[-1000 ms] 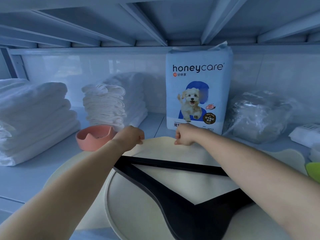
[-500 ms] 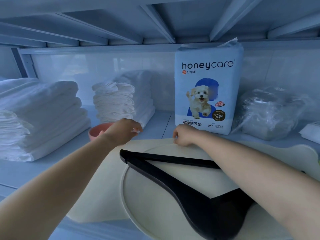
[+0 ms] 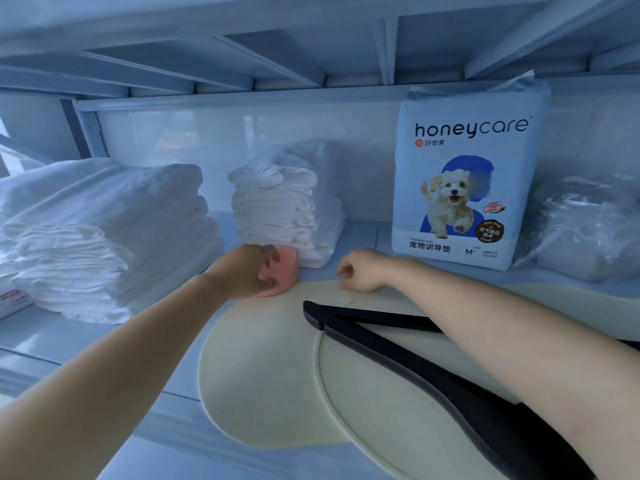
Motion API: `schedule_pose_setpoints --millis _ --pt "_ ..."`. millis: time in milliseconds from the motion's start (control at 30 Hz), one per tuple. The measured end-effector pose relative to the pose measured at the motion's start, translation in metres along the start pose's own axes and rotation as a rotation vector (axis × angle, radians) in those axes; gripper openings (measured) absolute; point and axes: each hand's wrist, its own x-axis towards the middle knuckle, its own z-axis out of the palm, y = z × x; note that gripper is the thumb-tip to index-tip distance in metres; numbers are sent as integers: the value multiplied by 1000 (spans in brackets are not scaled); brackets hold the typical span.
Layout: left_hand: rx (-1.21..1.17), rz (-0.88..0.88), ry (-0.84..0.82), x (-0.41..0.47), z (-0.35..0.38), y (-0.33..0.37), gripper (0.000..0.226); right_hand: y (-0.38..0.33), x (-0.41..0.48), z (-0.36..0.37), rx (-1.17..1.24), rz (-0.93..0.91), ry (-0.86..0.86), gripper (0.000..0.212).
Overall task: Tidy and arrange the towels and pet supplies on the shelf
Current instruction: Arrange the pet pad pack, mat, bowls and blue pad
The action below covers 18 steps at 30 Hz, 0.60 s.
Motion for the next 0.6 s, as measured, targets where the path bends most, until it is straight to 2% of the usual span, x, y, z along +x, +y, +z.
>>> schedule_pose_setpoints --millis 167,400,600 --pt "44 10 -16 -5 0 -7 33 -12 17 12 20 34 20 31" --pt "47 -9 -24 -13 -4 -22 34 -11 21 16 62 62 111 17" --pt "88 -40 -3 -18 -9 -36 33 -11 24 11 17 83 103 15"
